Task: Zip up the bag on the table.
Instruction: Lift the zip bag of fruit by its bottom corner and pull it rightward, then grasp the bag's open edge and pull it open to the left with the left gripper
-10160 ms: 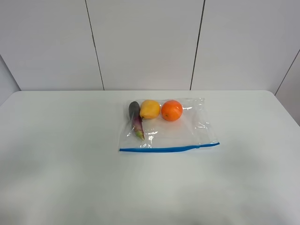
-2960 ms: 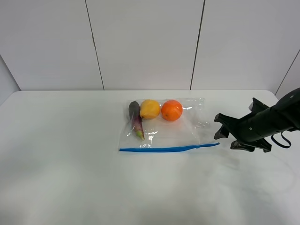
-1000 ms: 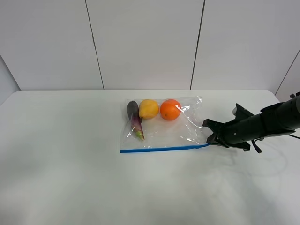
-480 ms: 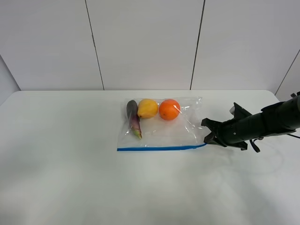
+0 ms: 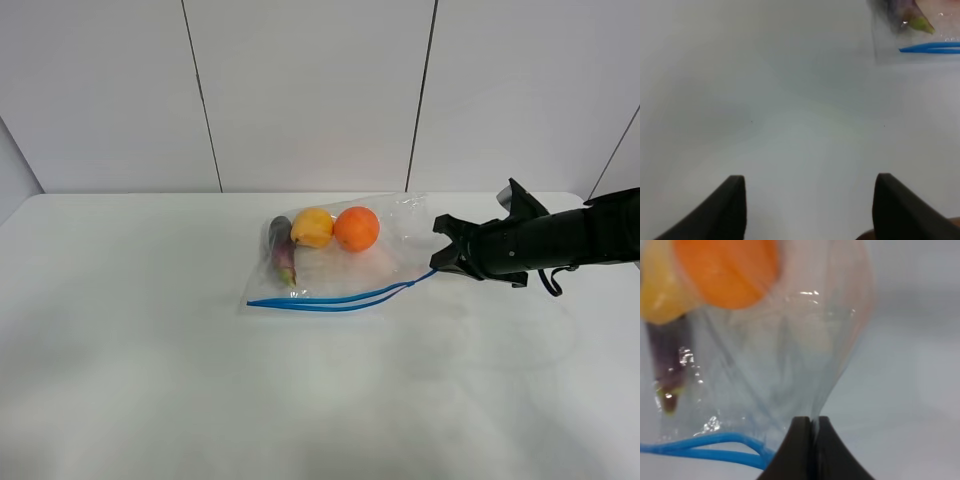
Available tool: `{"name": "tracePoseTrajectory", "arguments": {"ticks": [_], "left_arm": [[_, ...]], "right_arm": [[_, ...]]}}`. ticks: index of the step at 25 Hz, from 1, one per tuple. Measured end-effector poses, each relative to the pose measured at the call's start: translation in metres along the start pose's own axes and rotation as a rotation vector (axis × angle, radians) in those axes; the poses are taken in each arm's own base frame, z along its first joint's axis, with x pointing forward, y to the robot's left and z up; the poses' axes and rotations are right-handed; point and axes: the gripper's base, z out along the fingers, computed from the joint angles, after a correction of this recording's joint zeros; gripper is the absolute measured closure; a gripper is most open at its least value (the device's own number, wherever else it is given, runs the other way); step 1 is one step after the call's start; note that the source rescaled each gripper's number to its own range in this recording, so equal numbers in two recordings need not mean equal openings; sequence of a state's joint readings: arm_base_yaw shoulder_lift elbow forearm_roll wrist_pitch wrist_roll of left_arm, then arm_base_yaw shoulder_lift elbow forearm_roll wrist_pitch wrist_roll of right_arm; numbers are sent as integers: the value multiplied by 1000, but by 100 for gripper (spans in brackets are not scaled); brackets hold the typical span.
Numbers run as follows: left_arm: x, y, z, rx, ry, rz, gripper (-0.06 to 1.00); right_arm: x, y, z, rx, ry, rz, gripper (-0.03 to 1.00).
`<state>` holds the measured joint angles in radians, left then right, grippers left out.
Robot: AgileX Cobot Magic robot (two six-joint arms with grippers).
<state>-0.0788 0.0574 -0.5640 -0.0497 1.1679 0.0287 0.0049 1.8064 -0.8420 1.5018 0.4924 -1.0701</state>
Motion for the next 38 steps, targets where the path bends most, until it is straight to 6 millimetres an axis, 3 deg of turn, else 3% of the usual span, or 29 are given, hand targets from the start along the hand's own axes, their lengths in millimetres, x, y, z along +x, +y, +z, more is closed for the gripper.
{"name": "tracePoseTrajectory", "arguments": {"ticks": [20,38], "left_arm": [[0,0,0,0,0,0,-6],[-1,0,-2,1,-12,11,-6]], "right_arm": [[-12,49,-55,-174,-121,-121,97],[-12,51,-57,-183,-124,-145,97]]}}
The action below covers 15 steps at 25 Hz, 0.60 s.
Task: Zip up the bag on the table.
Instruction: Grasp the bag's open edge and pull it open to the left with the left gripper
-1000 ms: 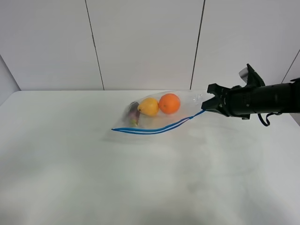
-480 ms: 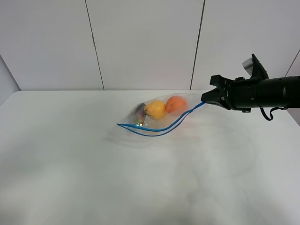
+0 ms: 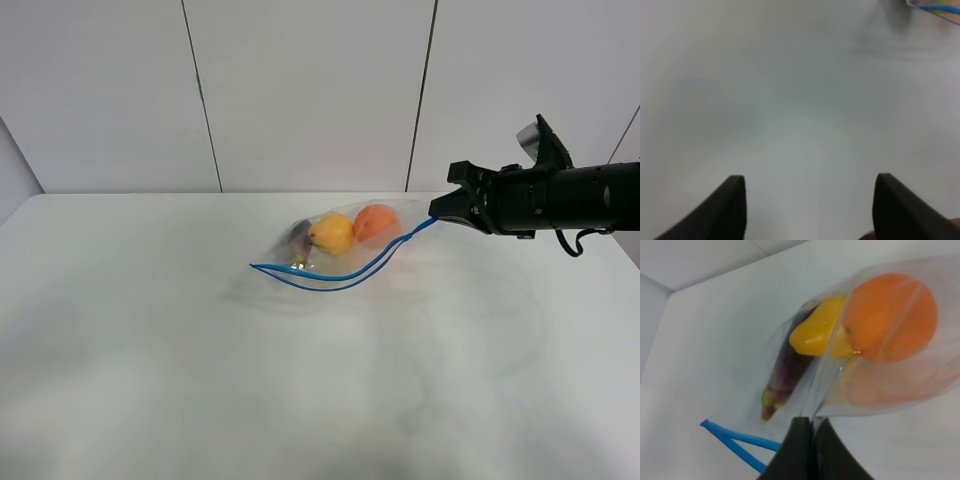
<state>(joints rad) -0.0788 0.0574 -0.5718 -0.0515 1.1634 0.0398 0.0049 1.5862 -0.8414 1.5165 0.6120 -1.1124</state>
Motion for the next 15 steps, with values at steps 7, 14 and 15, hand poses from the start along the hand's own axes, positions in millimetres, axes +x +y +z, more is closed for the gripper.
{"name": "tracePoseTrajectory", "arguments": {"ticks": [7,14,15], "left_arm": [[-10,0,-7,-1,-62,2,-6],[-57,1,-5,-2,-38,9,-6],[-66,2,-2,-3,-36,15,-6]], "right_arm": [[0,0,0,0,0,0,97],[0,0,0,0,0,0,97],[0,0,0,0,0,0,97]]}}
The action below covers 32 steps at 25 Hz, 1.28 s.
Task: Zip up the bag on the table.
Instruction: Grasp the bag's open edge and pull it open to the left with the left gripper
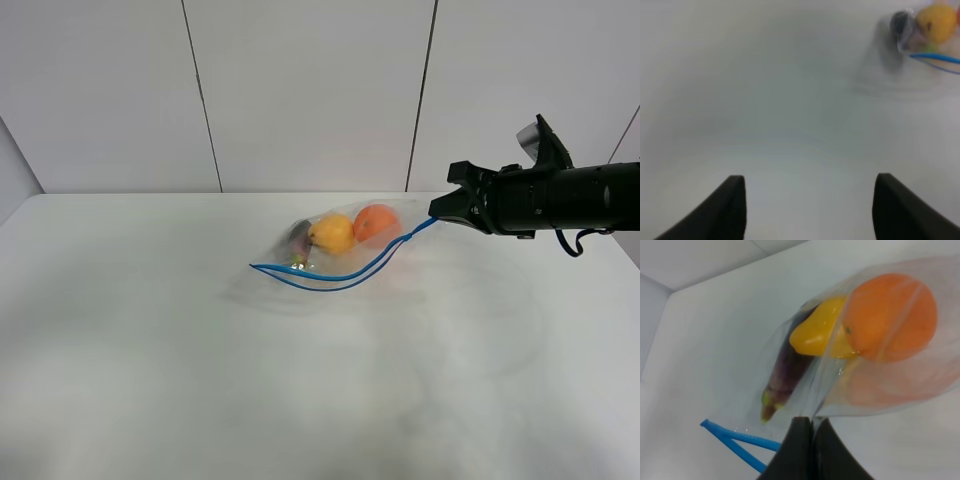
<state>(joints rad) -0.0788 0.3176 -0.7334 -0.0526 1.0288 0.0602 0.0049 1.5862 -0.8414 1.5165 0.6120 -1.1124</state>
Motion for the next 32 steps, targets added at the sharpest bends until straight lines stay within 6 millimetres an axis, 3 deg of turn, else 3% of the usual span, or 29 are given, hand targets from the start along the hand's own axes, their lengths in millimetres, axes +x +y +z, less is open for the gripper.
{"name": "tracePoseTrajectory", "arguments": {"ticks": [8,15,23,32], "left_arm": [[-75,3,33,15,-22,61,-6],[-116,6,75,25,29,92,-6],[-140,9,116,34,83,109,-6],[-142,3,155,122,148,52,-6]], "right_arm": [[0,0,0,1,1,-2,97],[1,0,0,3,6,-12,97],[1,0,0,4,8,-17,97],[1,0,0,5,8,-22,97]]}}
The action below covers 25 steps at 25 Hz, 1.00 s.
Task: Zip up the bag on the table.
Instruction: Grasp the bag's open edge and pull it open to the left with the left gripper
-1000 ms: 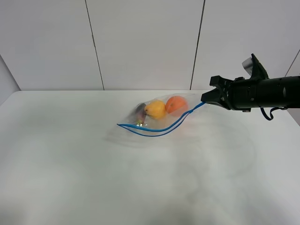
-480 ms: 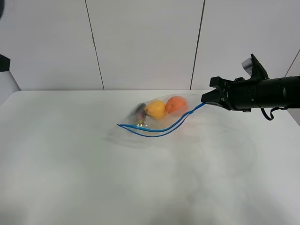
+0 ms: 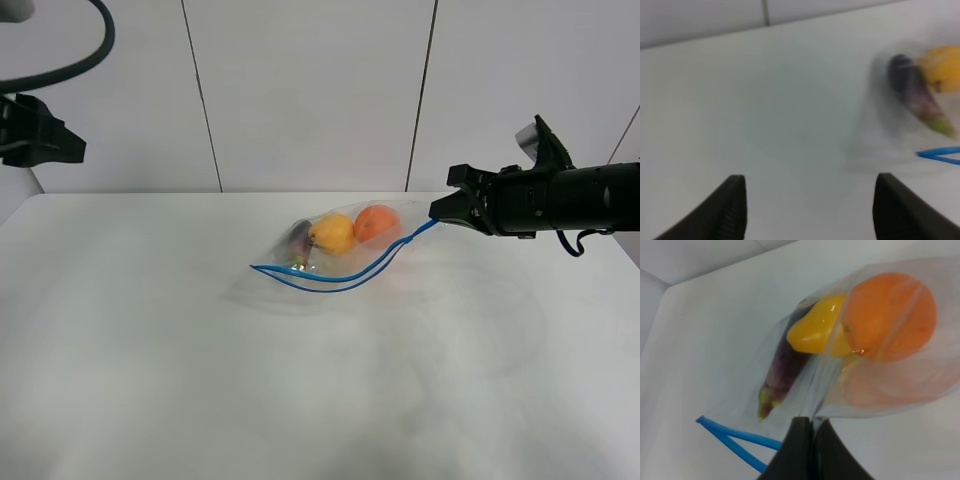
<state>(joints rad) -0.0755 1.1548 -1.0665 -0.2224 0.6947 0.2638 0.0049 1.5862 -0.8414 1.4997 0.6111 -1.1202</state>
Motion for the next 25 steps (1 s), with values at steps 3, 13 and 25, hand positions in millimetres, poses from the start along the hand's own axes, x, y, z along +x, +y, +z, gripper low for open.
{"name": "tracePoseTrajectory", "arguments": {"ticks": [3,13,25], "left_arm": [[-3,-10,2,89,-20,28,-6],[-3,-81,0,354,-66,272,-6],[24,-156,82,510,163,480,-6]], "right_arm": [[0,0,0,2,-1,-1,97],[0,-1,0,6,-1,-6,97],[0,-1,0,6,-1,-5,97]]}}
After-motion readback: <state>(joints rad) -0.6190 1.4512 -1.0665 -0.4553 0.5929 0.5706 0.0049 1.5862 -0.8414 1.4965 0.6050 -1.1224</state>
